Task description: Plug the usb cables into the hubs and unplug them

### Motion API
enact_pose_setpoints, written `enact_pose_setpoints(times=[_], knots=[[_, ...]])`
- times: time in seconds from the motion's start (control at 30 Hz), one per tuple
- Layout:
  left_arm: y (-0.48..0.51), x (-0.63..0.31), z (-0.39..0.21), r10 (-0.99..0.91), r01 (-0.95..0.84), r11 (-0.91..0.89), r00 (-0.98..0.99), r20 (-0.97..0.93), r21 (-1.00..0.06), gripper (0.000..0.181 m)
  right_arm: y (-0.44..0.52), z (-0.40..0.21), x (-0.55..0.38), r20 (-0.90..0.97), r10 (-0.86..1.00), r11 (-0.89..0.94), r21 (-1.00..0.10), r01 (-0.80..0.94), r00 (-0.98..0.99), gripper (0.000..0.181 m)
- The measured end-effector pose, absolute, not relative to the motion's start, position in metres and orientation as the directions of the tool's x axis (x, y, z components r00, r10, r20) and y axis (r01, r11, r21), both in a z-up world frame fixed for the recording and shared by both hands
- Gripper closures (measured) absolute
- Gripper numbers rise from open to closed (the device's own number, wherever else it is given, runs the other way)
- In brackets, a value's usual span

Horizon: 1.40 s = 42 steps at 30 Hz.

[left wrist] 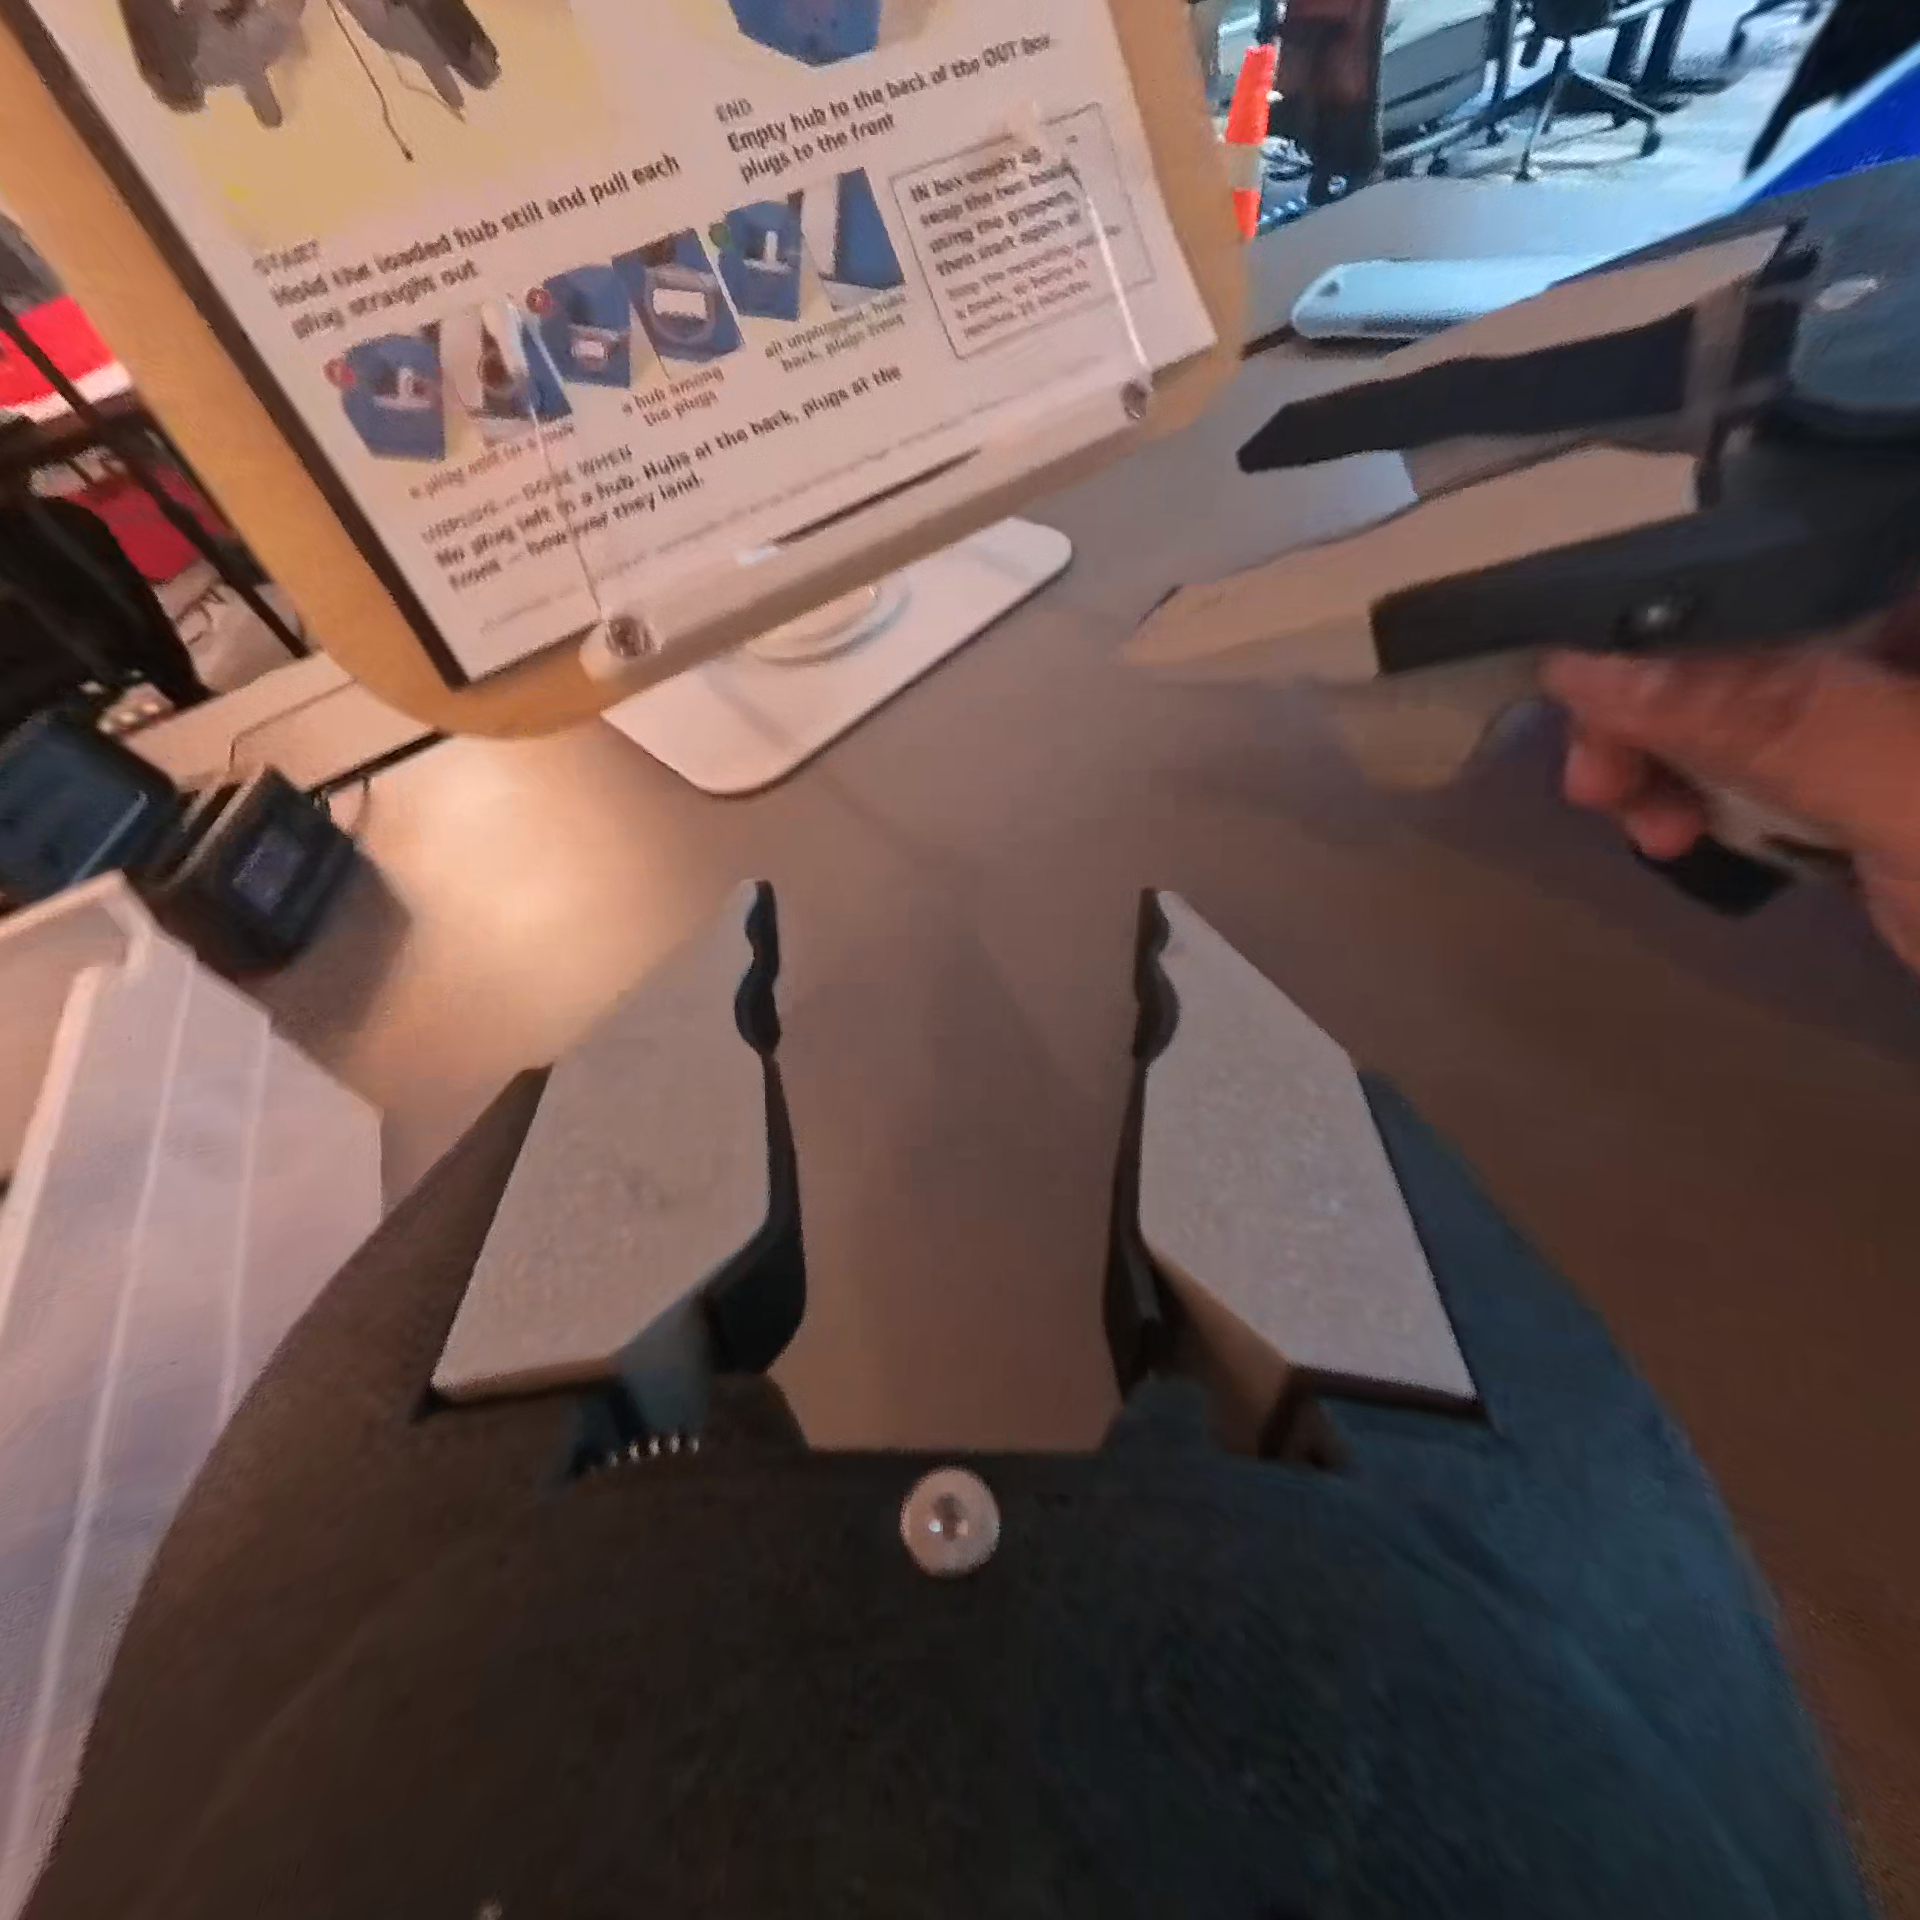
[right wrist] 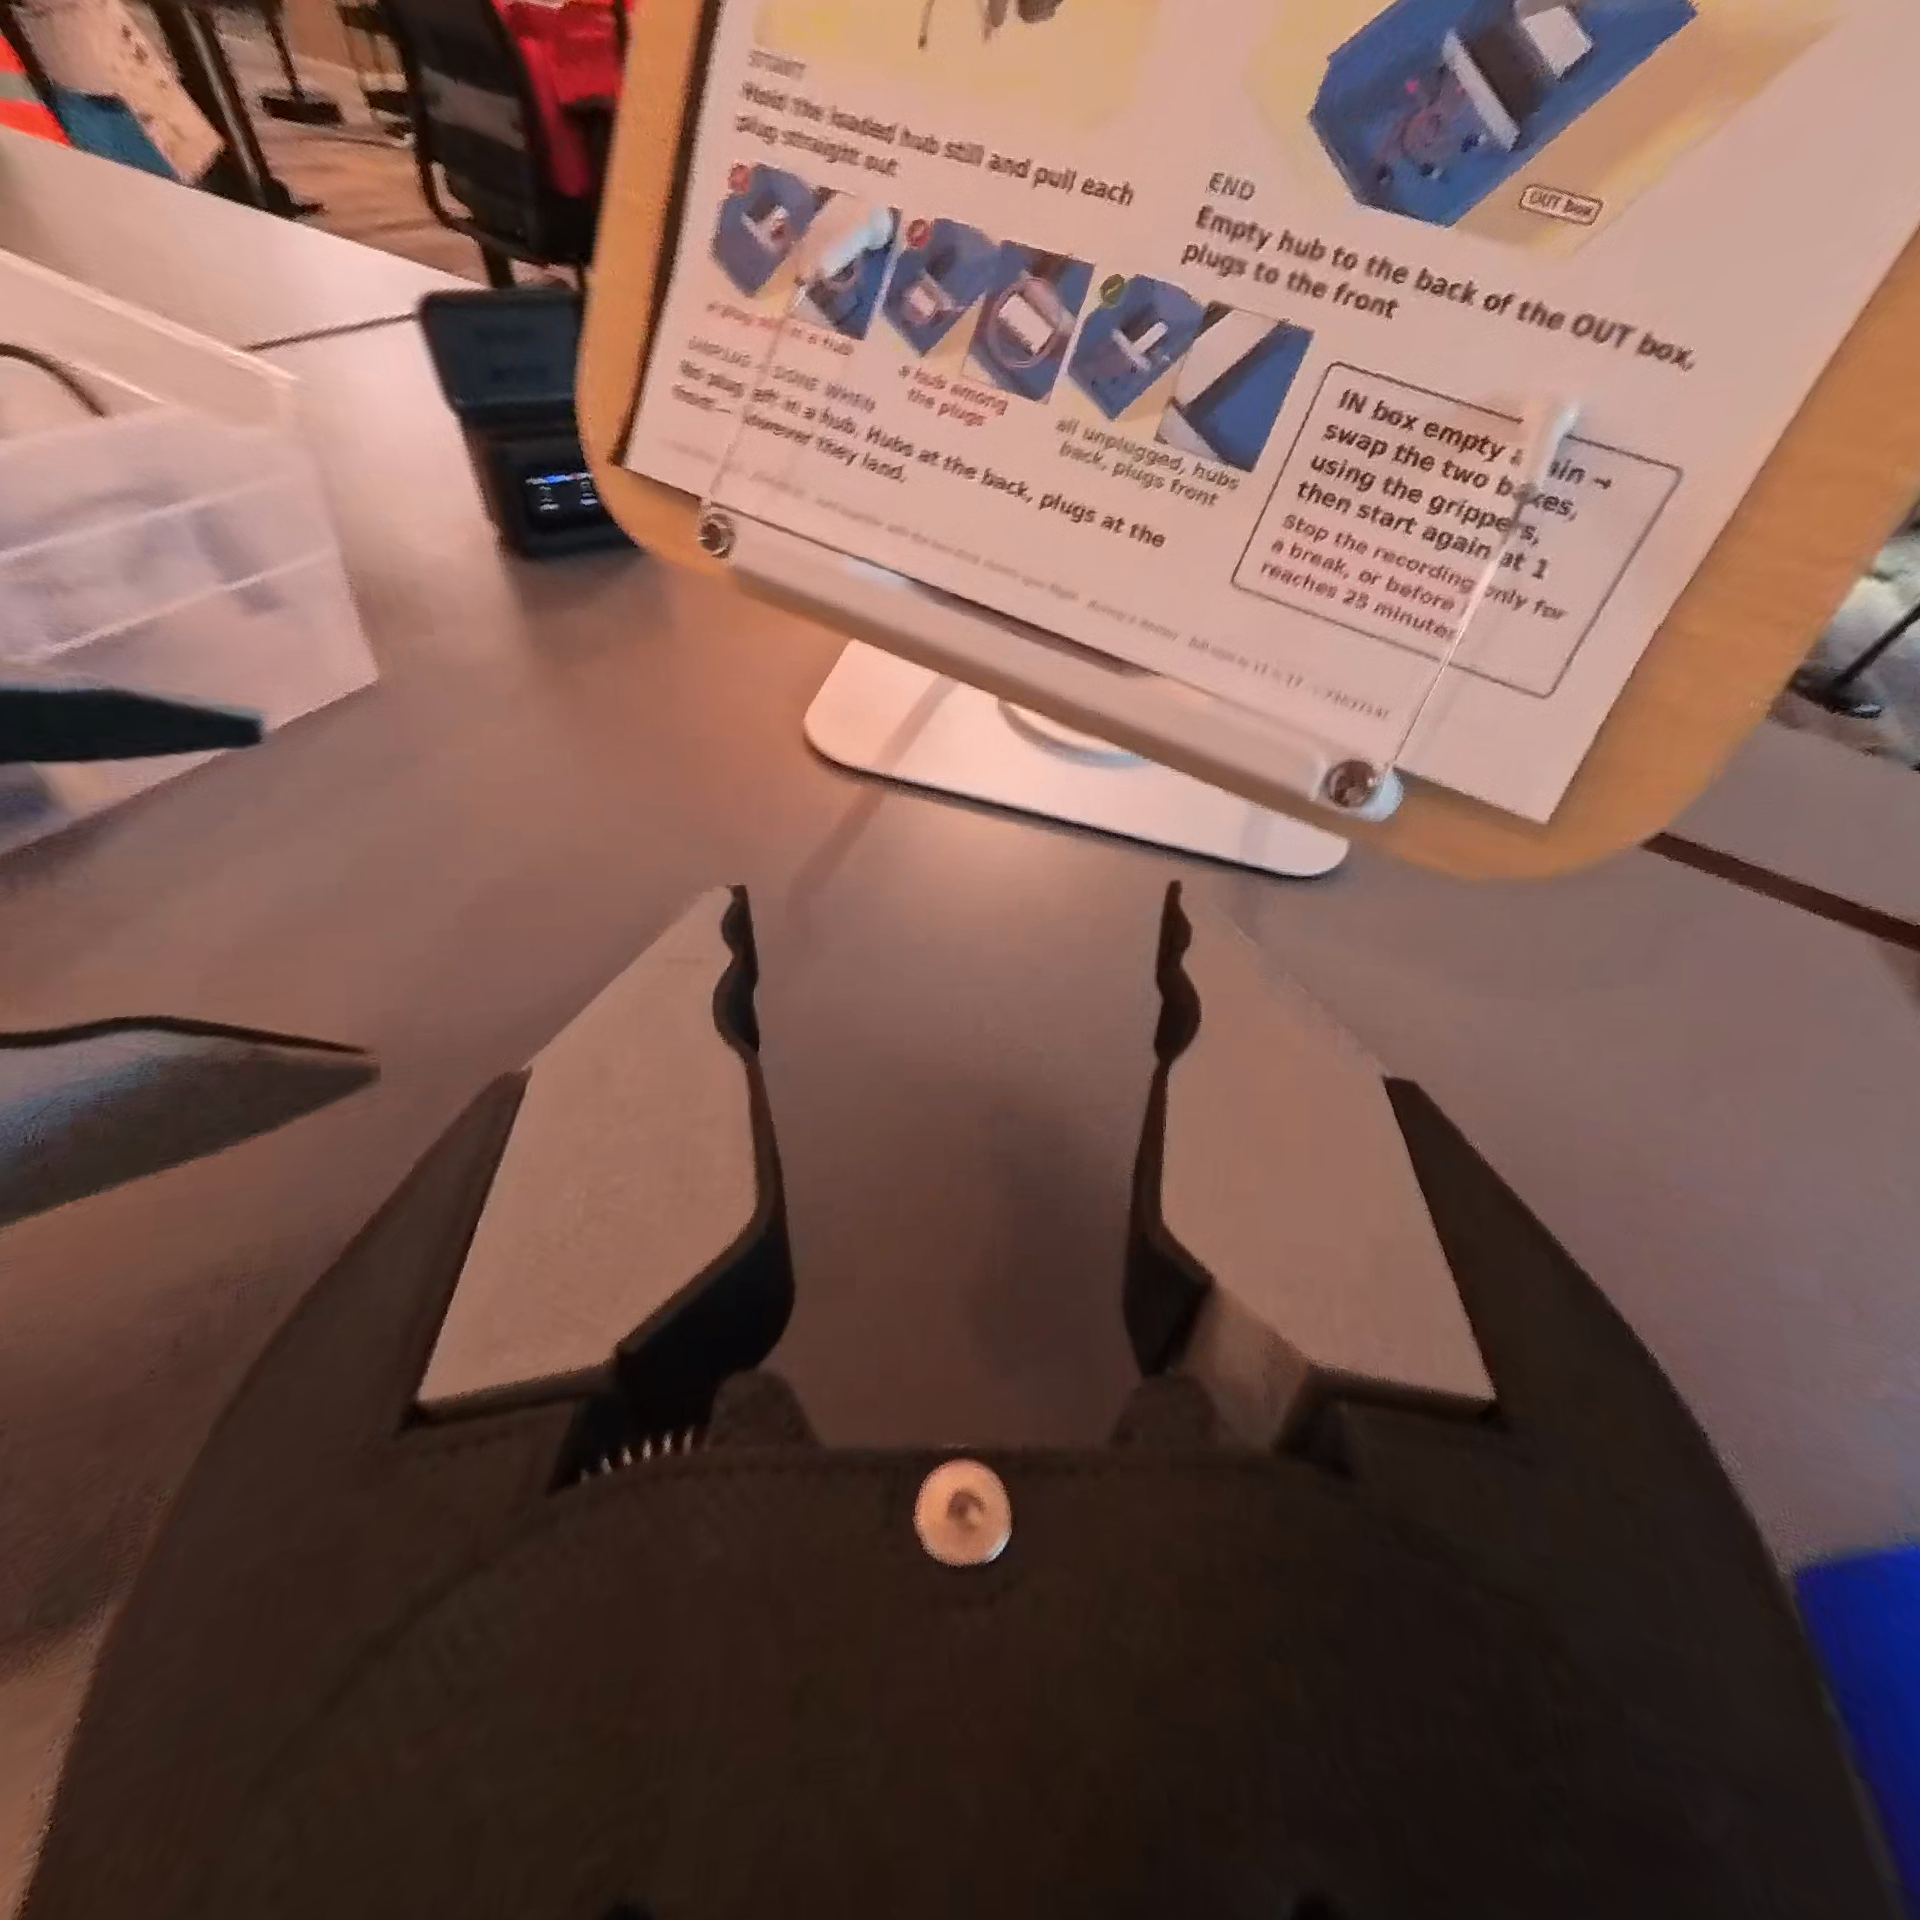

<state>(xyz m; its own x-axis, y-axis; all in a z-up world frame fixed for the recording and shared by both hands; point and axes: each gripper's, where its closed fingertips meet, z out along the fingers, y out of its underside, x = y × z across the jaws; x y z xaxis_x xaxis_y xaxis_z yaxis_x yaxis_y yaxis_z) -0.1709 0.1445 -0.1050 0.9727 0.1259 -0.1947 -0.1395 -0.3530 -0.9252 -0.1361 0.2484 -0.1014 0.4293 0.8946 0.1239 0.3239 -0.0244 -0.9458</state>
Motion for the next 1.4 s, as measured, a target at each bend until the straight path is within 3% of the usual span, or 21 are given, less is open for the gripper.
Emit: enact_pose_setpoints(times=[0.07,0.23,0.47,0.6,0.77,1.13,1.4], knots=[[0.175,-0.182,-0.110,0.140,-0.145,-0.341,0.969,-0.203,-0.929,0.105,0.261,-0.108,-0.150,0.149,0.889,-0.003,-0.944,0.330,0.434,0.106],[0.224,-0.205,-0.106,0.128,-0.141,-0.278,0.975,-0.182,-0.950,0.106,0.282,-0.131,-0.170,0.203,0.886,0.041,-0.930,0.366,0.417,0.103],[0.232,-0.213,-0.123,0.095,-0.190,-0.363,0.966,-0.239,-0.912,0.133,0.259,-0.138,-0.177,0.036,0.947,-0.080,-0.936,0.344,0.319,0.105],[0.227,-0.200,-0.118,0.068,-0.189,-0.331,0.972,-0.223,-0.925,0.140,0.248,-0.137,-0.177,0.009,0.961,-0.088,-0.938,0.336,0.275,0.122],[0.228,-0.192,-0.142,0.063,-0.096,-0.380,0.990,-0.129,-0.920,0.158,0.234,-0.152,-0.170,-0.011,0.981,-0.094,-0.901,0.424,0.194,0.115],[0.226,-0.190,-0.150,0.022,-0.063,-0.420,0.997,-0.080,-0.906,0.151,0.225,-0.160,-0.169,-0.094,0.989,-0.135,-0.876,0.463,0.110,0.123],[0.225,-0.192,-0.152,0.073,-0.132,-0.446,0.980,-0.183,-0.885,0.149,0.221,-0.165,-0.169,-0.081,0.992,-0.118,-0.860,0.497,0.097,0.136]])
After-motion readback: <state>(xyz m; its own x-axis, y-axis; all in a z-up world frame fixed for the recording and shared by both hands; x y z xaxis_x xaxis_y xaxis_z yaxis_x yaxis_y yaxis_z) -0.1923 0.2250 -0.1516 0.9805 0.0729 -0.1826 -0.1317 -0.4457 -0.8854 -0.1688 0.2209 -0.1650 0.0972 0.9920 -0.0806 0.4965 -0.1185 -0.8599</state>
